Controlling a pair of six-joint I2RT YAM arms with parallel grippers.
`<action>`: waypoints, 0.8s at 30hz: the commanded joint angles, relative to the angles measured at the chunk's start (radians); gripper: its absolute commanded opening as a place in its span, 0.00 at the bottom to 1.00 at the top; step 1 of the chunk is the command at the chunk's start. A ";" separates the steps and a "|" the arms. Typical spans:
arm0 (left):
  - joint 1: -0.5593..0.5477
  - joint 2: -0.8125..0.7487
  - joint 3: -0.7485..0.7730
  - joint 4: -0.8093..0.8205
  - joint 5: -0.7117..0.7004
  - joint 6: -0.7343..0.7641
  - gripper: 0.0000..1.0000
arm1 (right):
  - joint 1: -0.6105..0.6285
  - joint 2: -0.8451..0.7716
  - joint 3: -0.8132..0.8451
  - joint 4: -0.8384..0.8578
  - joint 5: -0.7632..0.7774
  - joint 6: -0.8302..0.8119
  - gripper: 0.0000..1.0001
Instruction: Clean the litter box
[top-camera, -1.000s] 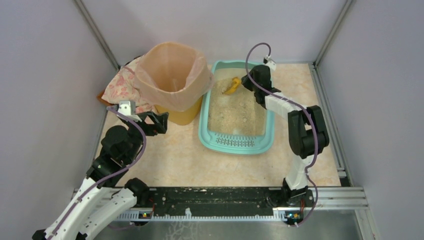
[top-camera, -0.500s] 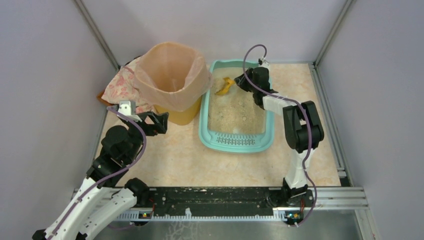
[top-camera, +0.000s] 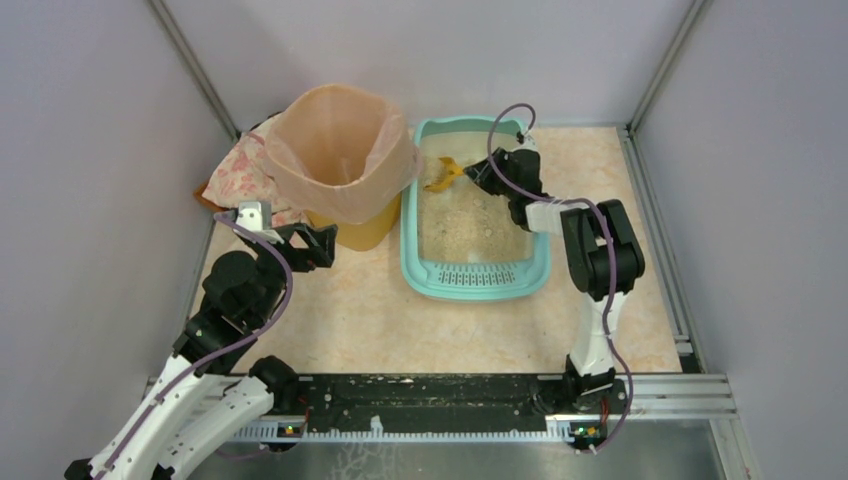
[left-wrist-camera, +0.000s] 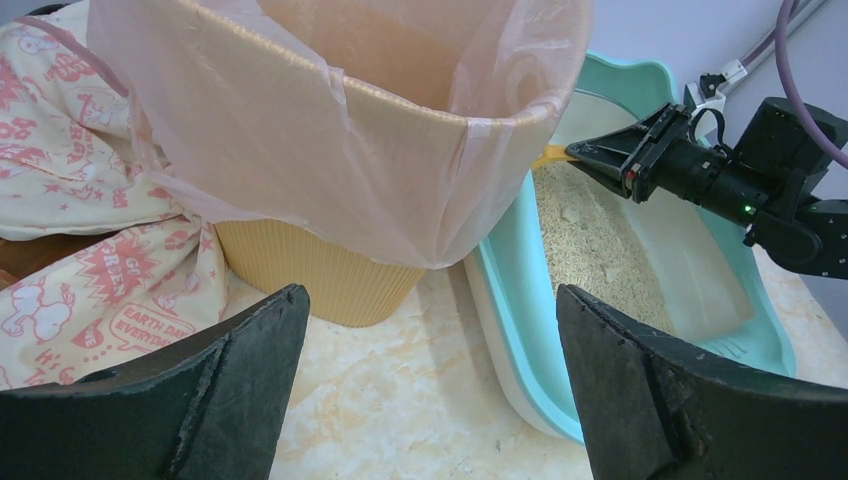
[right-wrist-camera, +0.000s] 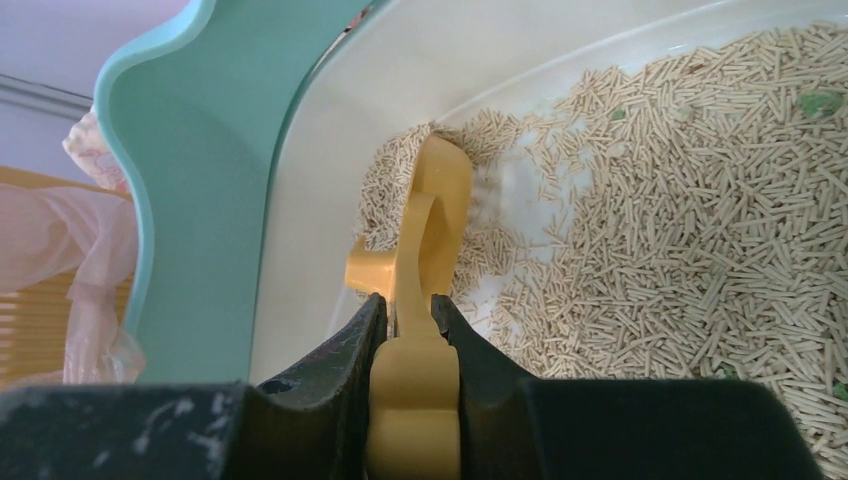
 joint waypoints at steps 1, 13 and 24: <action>-0.003 -0.007 -0.011 0.002 0.009 -0.006 0.99 | 0.020 -0.031 -0.051 -0.042 -0.091 0.025 0.00; -0.002 -0.010 -0.012 0.009 0.024 -0.009 0.99 | -0.003 -0.168 -0.120 -0.039 -0.097 0.036 0.00; -0.003 -0.004 -0.011 0.016 0.035 -0.008 0.99 | -0.017 -0.253 -0.153 -0.048 -0.081 0.033 0.00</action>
